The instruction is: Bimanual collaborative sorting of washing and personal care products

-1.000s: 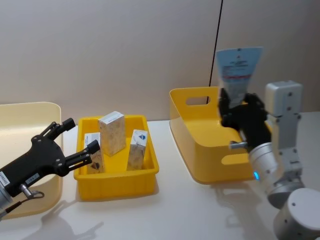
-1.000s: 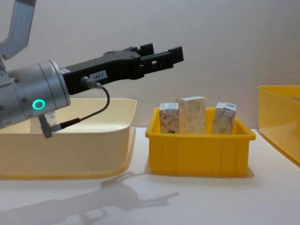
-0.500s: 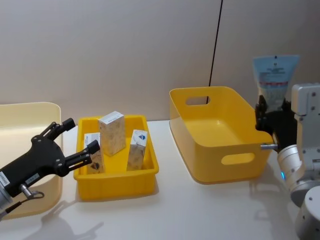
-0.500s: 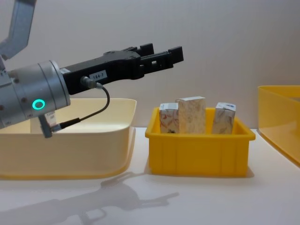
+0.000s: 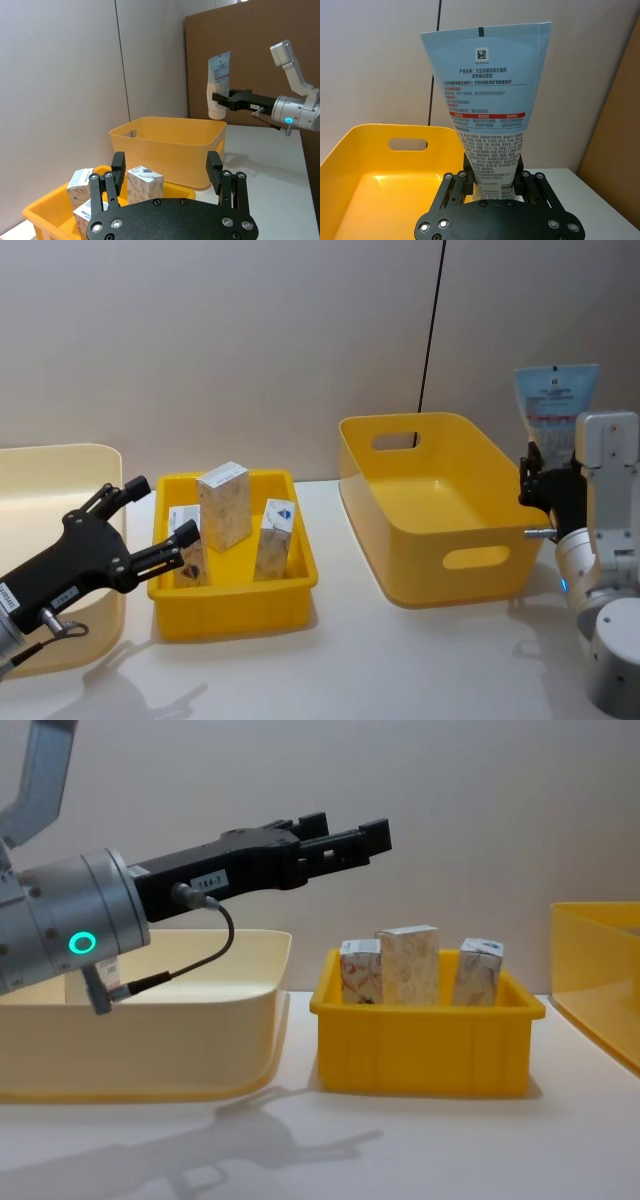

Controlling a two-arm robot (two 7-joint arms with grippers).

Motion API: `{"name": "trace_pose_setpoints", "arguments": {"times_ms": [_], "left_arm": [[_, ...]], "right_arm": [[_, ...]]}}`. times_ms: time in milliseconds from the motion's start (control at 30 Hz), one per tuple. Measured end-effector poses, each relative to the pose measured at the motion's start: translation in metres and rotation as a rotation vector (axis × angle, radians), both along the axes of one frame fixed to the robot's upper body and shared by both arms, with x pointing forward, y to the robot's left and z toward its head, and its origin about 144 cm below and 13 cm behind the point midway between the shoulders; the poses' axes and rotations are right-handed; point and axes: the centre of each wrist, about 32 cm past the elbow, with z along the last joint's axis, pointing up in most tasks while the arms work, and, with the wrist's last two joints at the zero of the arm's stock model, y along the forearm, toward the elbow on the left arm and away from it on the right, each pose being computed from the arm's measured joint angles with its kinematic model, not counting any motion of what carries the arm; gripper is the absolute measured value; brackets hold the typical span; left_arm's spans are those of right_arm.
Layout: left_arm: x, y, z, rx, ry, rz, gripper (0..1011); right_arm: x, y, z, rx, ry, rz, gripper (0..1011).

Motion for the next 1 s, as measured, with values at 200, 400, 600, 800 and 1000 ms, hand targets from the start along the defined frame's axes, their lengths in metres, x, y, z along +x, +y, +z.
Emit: {"name": "trace_pose_setpoints", "arguments": {"times_ms": [200,400,600,800,1000], "left_arm": [[0.0,0.0,0.0,0.0,0.0,0.0,1003],[0.0,0.0,0.0,0.0,0.0,0.0,1003],[0.0,0.0,0.0,0.0,0.0,0.0,1004],[0.0,0.0,0.0,0.0,0.0,0.0,1003],[0.0,0.0,0.0,0.0,0.0,0.0,1003]], "right_arm": [[0.008,-0.001,-0.003,-0.008,-0.004,0.002,419],[0.014,0.0,-0.006,-0.008,0.0,0.016,419],[0.018,0.002,-0.007,-0.006,0.008,0.035,419],[0.022,0.006,-0.01,0.007,0.036,0.056,418],[0.023,0.009,-0.013,0.028,0.071,0.068,419]]}}
